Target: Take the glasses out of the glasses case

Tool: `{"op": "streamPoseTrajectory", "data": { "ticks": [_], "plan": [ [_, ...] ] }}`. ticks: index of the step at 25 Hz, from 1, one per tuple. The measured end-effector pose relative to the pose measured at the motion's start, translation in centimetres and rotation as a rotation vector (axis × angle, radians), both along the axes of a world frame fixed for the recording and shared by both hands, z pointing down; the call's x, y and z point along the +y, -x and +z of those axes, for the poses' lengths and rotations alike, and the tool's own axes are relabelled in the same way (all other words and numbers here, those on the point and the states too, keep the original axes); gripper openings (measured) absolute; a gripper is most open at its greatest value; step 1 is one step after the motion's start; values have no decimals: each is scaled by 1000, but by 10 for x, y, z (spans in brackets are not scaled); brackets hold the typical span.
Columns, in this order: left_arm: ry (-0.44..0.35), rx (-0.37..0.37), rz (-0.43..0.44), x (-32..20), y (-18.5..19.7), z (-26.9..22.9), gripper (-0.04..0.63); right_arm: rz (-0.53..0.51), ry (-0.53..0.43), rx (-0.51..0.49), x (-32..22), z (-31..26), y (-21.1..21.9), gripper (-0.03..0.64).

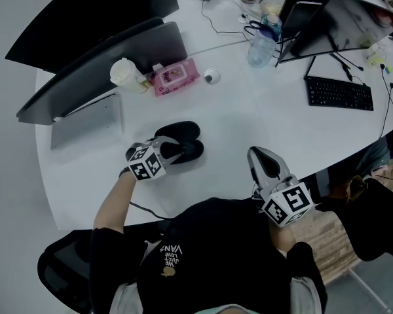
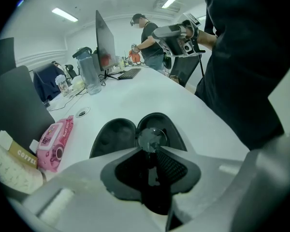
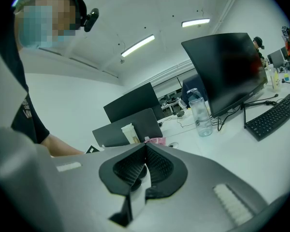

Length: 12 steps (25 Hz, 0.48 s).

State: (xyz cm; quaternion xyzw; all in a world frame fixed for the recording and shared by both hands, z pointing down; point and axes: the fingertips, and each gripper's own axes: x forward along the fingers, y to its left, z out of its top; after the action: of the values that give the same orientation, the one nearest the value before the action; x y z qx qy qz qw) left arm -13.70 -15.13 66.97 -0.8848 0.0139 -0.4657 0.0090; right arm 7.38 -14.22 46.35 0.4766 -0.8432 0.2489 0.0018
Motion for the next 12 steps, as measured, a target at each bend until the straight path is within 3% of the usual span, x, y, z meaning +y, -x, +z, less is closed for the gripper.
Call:
{"op": "streamPoseTrajectory", "data": {
  "ticks": [12],
  "plan": [
    [19,-7,-1,1,1,3,28,-5,3,-5,-2,1,1,-2]
  ]
}}
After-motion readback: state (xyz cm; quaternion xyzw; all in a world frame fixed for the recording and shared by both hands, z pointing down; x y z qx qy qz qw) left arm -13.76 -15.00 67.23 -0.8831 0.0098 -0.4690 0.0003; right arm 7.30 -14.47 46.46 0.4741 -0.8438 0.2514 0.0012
